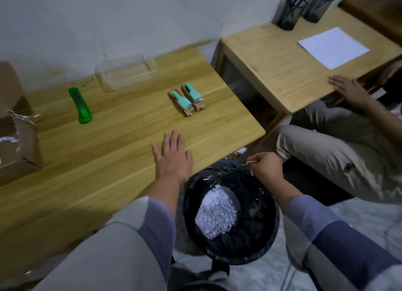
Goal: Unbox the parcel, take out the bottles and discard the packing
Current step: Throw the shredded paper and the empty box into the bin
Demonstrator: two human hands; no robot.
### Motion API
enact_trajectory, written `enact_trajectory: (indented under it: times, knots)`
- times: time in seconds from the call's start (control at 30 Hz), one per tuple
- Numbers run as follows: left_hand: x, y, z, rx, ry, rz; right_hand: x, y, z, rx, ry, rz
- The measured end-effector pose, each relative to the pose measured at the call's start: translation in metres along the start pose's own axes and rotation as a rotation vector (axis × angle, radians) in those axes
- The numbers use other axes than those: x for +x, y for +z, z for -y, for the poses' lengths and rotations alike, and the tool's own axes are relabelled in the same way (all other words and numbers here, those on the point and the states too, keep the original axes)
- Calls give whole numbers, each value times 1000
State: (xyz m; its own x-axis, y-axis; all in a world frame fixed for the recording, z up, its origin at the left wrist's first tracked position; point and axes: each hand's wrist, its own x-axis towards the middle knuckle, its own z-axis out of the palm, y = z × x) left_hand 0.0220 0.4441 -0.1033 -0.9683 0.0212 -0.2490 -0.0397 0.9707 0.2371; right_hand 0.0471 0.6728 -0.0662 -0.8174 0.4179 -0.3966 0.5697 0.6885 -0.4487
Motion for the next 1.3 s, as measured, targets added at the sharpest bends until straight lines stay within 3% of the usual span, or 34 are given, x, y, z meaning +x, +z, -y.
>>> enact_trajectory:
  times: [0.2,0.47,0.8,1.03,1.3]
  knots:
    - [-1,11,-6,45,-55,-60,-1,7,-51,-62,-24,228]
    - [1,19,-7,59,-74,-150,11,18,-77,-51,8,101]
    - [1,19,-8,77,-73,-180,15,19,-83,-162,-21,252]
    - [0,-9,0,-54,-34,35,11,4,-32,-196,-194,247]
    - [-46,-75,64,-187,-166,-126,-17,1,97,-210,-524,313]
